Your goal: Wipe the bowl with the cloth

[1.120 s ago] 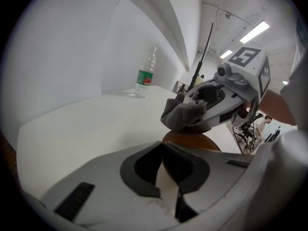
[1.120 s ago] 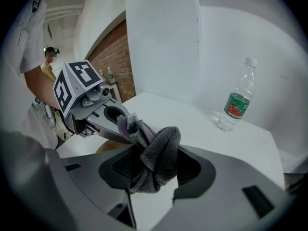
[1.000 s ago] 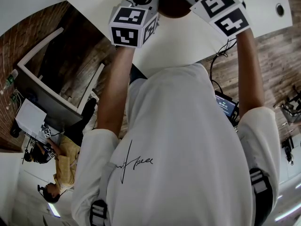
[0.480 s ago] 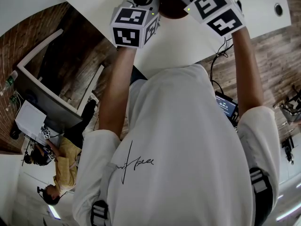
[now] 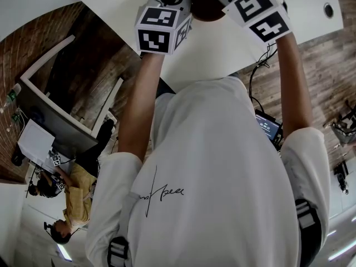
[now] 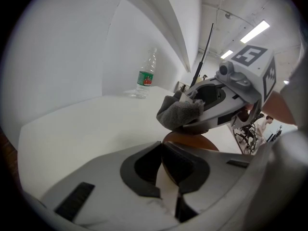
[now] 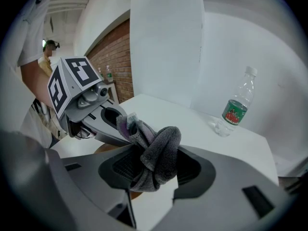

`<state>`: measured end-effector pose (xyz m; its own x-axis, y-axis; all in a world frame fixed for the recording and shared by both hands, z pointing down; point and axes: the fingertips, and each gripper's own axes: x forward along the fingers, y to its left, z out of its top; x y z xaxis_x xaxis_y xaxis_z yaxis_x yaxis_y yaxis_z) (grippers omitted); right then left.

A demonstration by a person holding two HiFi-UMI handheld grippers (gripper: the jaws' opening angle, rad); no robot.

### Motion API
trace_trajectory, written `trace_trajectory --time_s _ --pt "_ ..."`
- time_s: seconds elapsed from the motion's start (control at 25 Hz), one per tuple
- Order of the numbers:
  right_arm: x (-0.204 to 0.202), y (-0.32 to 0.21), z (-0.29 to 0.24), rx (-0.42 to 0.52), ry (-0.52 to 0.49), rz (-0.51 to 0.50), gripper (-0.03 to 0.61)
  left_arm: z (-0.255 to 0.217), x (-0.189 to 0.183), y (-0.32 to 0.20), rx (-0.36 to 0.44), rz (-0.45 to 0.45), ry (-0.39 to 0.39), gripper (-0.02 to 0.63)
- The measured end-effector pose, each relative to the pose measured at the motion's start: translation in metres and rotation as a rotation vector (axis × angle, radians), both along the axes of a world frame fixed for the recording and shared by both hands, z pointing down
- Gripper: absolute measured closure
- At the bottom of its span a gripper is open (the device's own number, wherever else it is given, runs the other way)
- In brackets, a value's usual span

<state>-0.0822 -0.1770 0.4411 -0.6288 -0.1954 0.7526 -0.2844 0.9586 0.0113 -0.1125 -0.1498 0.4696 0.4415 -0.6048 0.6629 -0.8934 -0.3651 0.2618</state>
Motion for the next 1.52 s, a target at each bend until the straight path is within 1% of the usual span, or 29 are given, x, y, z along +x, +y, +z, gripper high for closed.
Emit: trace_trajectory --time_s 0.16,0.56,1.12,1.28,1.52 --pt "0.008 0.002 0.000 -0.010 -0.013 0.035 0.397 0.000 0.000 0.001 0.003 0.000 -0.008 0.595" --pt "0.031 0.011 -0.001 -0.019 -0.013 0.085 0.397 -0.002 0.001 0.003 0.027 -0.019 -0.052 0.594" --pt "0.049 0.014 0.001 -0.084 -0.093 0.223 0.397 0.000 -0.001 0.002 0.032 -0.032 -0.064 0.588" --pt "0.055 0.018 0.002 -0.100 -0.099 0.251 0.397 0.001 -0.001 0.002 0.035 -0.039 -0.063 0.586" --pt "0.066 0.025 0.004 -0.097 -0.111 0.288 0.397 0.001 0.000 0.003 0.044 -0.049 -0.068 0.583"
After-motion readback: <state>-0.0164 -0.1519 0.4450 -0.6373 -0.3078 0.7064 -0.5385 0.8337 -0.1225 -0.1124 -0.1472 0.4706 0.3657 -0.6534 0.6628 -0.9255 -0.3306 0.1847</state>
